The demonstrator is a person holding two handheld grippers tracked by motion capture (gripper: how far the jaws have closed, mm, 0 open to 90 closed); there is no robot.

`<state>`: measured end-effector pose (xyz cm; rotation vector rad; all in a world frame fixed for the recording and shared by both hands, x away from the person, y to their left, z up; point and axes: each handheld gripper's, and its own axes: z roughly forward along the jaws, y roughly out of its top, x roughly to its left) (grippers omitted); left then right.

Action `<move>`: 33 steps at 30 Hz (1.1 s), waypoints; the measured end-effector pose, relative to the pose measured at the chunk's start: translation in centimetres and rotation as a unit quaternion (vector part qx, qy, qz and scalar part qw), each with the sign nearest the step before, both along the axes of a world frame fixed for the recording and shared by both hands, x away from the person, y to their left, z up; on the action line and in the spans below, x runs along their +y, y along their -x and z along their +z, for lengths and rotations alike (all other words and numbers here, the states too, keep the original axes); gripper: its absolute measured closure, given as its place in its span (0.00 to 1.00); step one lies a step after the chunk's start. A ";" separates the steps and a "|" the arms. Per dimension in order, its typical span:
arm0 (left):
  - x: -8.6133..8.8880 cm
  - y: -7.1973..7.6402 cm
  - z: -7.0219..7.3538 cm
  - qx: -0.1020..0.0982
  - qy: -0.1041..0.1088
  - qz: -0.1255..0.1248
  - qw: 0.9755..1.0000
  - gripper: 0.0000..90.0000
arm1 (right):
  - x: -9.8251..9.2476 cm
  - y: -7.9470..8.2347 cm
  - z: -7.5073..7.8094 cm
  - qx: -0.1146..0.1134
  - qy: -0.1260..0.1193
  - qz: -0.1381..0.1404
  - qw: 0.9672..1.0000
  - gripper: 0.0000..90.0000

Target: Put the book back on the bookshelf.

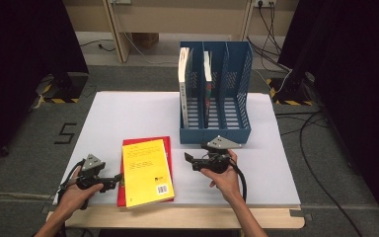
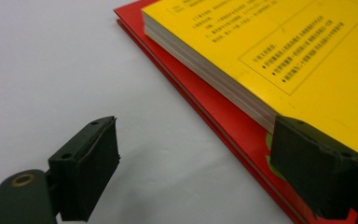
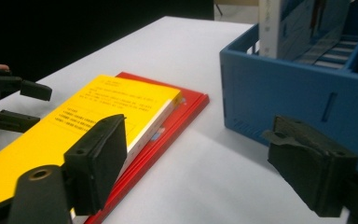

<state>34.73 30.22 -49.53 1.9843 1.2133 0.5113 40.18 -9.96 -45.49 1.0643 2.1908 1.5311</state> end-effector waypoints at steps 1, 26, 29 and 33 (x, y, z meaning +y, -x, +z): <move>-0.1 0.1 0.0 -0.002 -0.002 0.002 1.000 0.17 | 0.1 0.0 -0.1 0.002 0.000 0.003 1.000 0.24; -2.9 0.2 0.3 0.000 -0.008 -0.017 1.000 0.19 | 1.9 -0.2 -1.4 0.034 0.012 0.033 0.999 0.24; -2.8 0.1 0.2 0.004 -0.004 -0.015 1.000 0.19 | 2.6 -0.2 -1.9 0.049 0.011 0.044 0.998 0.24; -2.8 0.1 0.2 0.003 -0.003 -0.013 1.000 0.18 | 3.4 -0.4 -2.5 0.059 0.017 0.053 0.997 0.24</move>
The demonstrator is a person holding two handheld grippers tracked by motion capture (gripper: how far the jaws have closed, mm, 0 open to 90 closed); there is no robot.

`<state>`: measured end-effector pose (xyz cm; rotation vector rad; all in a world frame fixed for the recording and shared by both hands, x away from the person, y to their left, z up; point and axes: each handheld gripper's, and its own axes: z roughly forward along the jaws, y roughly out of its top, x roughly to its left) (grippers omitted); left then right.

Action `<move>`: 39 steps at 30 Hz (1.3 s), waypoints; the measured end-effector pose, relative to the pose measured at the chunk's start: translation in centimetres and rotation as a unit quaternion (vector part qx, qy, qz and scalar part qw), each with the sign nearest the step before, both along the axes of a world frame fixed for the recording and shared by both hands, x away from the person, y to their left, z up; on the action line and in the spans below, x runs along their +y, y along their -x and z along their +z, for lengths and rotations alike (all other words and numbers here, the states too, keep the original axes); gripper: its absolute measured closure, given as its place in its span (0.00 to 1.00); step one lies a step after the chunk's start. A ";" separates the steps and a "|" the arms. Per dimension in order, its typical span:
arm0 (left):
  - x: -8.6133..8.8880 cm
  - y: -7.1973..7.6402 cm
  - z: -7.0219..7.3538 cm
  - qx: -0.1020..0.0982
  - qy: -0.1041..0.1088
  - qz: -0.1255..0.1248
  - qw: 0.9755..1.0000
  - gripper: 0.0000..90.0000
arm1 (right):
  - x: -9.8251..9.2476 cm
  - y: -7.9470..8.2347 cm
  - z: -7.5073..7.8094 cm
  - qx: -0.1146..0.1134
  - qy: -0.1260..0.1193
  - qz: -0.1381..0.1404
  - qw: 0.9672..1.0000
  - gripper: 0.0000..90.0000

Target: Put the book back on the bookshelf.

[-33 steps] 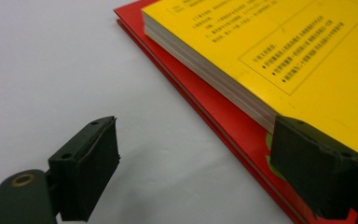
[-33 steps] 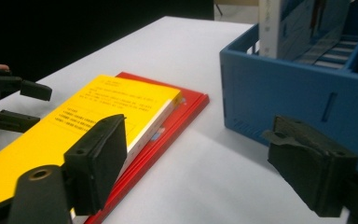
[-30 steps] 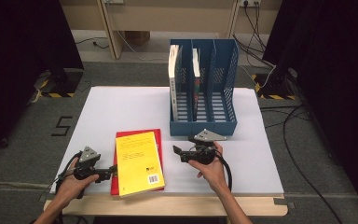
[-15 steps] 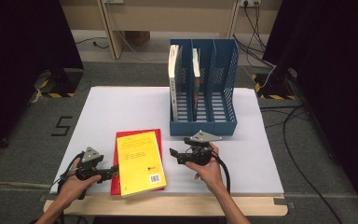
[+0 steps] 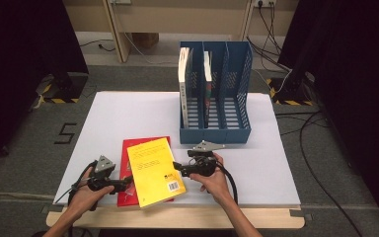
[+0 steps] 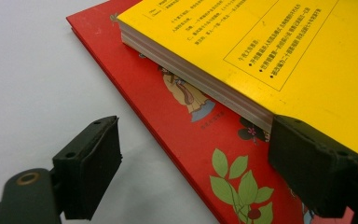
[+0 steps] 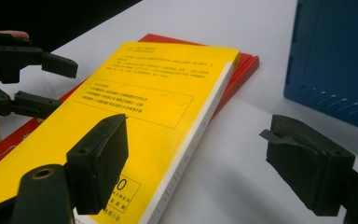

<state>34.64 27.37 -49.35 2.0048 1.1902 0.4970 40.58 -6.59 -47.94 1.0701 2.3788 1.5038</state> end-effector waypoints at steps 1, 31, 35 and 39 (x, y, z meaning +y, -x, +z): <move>0.0 0.0 0.0 0.000 0.000 0.000 1.000 0.17 | 0.2 -0.1 -0.1 0.002 0.001 0.001 1.000 0.24; 0.2 -0.1 -0.1 0.006 0.007 0.002 1.000 0.16 | 3.1 -1.5 -2.3 0.081 0.002 0.056 0.995 0.23; 0.2 -0.2 -0.2 0.009 0.010 0.001 1.000 0.16 | 3.2 -1.5 -2.4 0.085 0.002 0.062 0.994 0.22; 0.3 -0.2 -0.2 0.012 0.016 0.003 1.000 0.15 | 3.4 -1.5 -2.4 0.082 0.006 0.071 0.994 0.19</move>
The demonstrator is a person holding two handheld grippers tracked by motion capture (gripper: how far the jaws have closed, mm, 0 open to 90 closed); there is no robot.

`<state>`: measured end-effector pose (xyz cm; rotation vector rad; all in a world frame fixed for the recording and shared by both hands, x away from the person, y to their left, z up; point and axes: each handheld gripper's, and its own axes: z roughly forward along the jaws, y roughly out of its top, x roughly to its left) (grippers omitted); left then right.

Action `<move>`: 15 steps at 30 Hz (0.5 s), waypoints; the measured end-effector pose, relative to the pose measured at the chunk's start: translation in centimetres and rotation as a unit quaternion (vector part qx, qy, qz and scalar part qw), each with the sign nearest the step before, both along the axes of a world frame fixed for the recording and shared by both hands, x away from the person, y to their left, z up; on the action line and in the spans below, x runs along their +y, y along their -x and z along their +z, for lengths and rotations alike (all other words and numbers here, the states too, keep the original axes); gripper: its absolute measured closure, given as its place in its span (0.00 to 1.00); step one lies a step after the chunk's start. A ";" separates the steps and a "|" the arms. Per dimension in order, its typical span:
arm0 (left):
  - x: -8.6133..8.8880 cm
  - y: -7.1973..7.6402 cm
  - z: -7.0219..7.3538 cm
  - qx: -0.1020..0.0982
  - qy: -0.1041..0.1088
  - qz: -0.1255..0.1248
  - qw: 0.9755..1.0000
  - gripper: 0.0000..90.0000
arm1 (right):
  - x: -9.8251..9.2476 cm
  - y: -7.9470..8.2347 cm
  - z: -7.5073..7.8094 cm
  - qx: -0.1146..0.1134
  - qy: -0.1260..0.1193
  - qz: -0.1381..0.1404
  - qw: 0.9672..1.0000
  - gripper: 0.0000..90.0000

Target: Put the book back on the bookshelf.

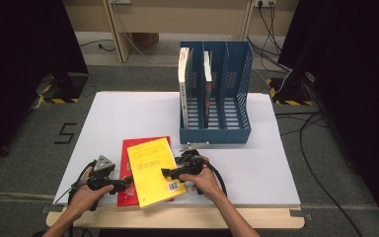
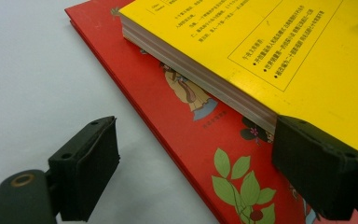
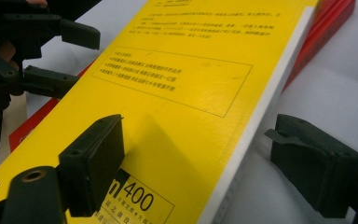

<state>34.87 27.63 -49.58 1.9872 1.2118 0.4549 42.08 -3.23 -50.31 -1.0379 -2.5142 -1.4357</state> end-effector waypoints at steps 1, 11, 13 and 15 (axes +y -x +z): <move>0.0 0.0 0.0 0.001 0.001 0.000 1.000 0.15 | 0.1 0.1 0.0 0.001 0.001 0.001 1.000 0.18; 0.0 -0.1 -0.1 0.005 0.006 0.004 1.000 0.13 | -0.4 0.0 -0.4 0.053 -0.060 -0.043 0.996 0.26; 0.0 -0.1 -0.1 0.006 0.007 0.004 1.000 0.13 | -0.3 0.2 -0.3 0.047 -0.055 -0.052 0.996 0.26; 0.1 -0.1 -0.2 0.006 0.008 0.004 1.000 0.13 | -0.2 0.3 -0.3 0.042 -0.051 -0.054 0.996 0.27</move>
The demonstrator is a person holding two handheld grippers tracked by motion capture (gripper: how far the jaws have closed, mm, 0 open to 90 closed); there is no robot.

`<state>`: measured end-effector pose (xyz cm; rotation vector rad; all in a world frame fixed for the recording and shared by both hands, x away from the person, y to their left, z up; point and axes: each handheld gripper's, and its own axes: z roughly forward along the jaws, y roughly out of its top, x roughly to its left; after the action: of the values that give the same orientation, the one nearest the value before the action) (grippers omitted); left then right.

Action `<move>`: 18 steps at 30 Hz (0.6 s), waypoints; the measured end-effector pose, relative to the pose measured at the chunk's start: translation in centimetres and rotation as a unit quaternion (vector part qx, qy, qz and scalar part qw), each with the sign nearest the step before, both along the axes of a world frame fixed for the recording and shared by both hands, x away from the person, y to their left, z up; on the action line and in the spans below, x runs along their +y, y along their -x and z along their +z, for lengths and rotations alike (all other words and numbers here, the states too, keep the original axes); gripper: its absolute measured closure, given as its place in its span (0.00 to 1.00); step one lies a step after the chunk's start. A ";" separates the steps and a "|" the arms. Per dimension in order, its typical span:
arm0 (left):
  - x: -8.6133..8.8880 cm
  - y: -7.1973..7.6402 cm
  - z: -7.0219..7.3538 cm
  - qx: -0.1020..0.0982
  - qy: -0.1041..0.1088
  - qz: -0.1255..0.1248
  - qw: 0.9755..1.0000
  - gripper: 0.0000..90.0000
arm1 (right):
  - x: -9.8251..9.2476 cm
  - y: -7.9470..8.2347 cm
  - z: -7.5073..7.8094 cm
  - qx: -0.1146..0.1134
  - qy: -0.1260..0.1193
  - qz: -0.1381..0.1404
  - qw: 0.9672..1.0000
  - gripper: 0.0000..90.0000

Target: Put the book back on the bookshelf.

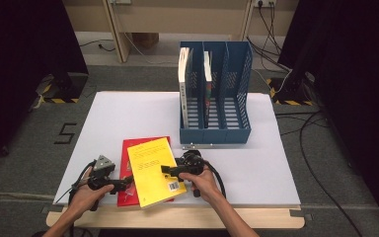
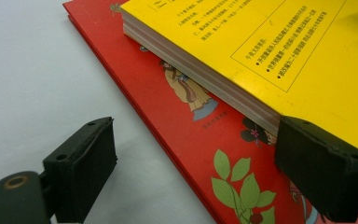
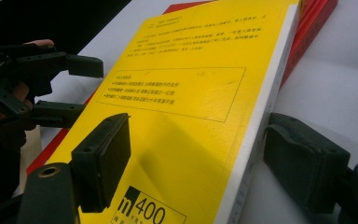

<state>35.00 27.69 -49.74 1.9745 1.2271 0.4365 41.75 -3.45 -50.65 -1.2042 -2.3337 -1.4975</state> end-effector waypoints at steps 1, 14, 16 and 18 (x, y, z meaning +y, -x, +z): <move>0.0 0.0 0.0 0.000 0.001 0.000 1.000 0.13 | 0.0 0.0 0.0 0.000 0.000 0.000 1.000 0.28; 0.1 -0.1 -0.1 0.004 0.005 0.001 1.000 0.11 | -0.7 0.2 -0.4 0.027 -0.045 -0.039 0.998 0.40; 0.1 -0.1 -0.1 0.001 0.004 0.002 1.000 0.11 | -0.7 0.1 -0.5 0.034 -0.043 -0.040 0.998 0.42; 0.0 -0.1 -0.1 0.001 0.004 0.002 1.000 0.11 | -0.7 0.2 -0.5 0.035 -0.039 -0.042 0.998 0.43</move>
<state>35.08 27.73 -49.83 1.9666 1.2324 0.4313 41.57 -4.17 -51.11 -1.3276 -2.1850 -1.5303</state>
